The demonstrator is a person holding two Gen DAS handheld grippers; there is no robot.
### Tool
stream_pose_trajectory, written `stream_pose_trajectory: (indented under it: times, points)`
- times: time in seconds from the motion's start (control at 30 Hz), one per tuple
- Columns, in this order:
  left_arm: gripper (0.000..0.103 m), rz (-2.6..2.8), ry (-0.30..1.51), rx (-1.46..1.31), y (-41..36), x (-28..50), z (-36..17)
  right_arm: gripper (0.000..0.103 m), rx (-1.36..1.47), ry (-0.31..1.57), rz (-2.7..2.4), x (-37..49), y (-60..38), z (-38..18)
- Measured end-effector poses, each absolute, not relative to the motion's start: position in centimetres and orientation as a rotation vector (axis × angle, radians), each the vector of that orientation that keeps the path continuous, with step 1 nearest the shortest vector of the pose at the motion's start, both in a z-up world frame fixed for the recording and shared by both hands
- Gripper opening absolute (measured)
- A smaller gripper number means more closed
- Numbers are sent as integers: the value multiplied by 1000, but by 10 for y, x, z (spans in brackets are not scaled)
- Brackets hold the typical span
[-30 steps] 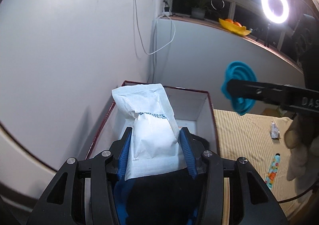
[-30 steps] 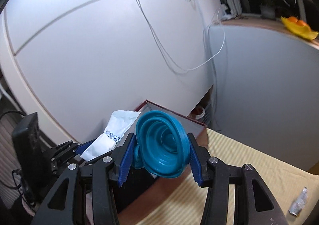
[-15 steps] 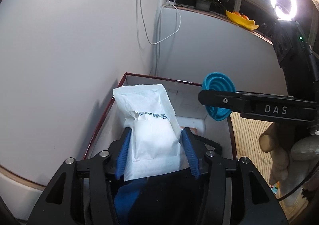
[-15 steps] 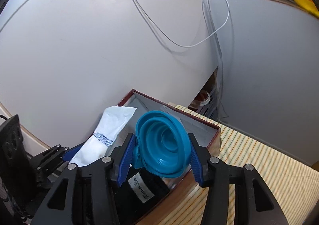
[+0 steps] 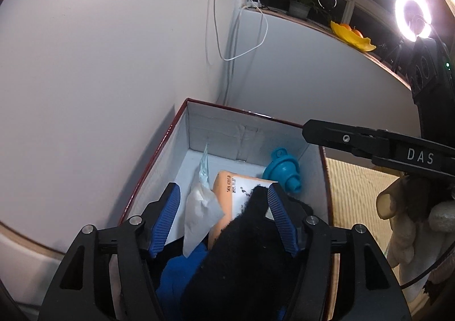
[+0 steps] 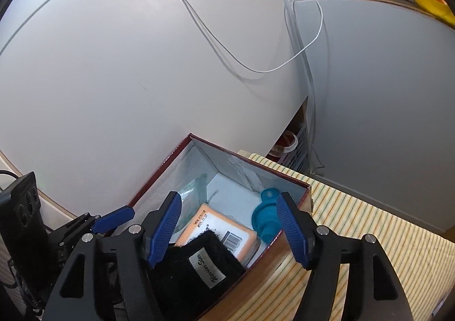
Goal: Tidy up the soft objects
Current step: 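Lower the left tool over the hand-cream tube while the right tool reaches the snack wrapper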
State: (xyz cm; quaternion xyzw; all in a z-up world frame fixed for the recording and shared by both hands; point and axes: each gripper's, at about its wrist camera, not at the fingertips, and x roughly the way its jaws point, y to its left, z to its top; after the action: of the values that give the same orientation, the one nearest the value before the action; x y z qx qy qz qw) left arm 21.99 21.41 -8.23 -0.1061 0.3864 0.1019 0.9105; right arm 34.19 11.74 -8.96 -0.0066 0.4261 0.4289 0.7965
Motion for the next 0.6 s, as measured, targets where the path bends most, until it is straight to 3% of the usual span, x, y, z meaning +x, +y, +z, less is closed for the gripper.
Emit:
stream_pose_trajectory:
  times: [0.27, 0.6]
  points:
    - [64, 174, 746, -224, 196, 200, -60, 66, -23, 876, 915, 320, 85, -67]
    - [64, 36, 677, -234, 132, 165, -42, 69, 56, 815, 840, 277, -50, -37]
